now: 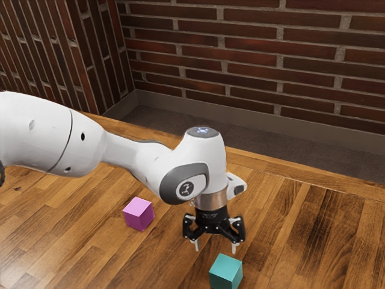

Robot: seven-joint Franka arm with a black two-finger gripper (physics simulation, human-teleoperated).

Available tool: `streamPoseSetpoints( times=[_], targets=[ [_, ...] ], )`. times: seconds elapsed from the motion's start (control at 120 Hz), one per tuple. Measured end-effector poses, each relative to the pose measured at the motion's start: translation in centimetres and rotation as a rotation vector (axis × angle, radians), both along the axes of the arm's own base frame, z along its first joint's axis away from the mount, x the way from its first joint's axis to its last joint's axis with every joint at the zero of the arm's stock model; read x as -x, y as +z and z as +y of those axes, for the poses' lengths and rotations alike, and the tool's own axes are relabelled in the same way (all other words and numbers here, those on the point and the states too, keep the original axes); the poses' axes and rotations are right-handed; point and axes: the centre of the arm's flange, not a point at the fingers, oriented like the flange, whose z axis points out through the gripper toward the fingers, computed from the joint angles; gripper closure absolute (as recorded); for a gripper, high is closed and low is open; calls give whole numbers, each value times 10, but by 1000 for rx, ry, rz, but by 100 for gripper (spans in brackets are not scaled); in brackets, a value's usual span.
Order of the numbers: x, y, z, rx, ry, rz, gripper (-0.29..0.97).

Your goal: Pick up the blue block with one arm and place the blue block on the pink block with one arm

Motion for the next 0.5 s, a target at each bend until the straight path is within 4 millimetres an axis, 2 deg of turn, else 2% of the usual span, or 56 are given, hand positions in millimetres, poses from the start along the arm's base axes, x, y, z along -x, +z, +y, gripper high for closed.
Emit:
streamPoseSetpoints(
  times=[0.117,0.267,0.4,0.5],
  targets=[
    [-12,-15,-7,11,-84,-34,0],
    [-3,-13,-21,35,-174,-108,0],
    [-5,-14,-14,46,-192,-143,0],
    [6,-13,-10,46,-211,-152,0]
  ],
)
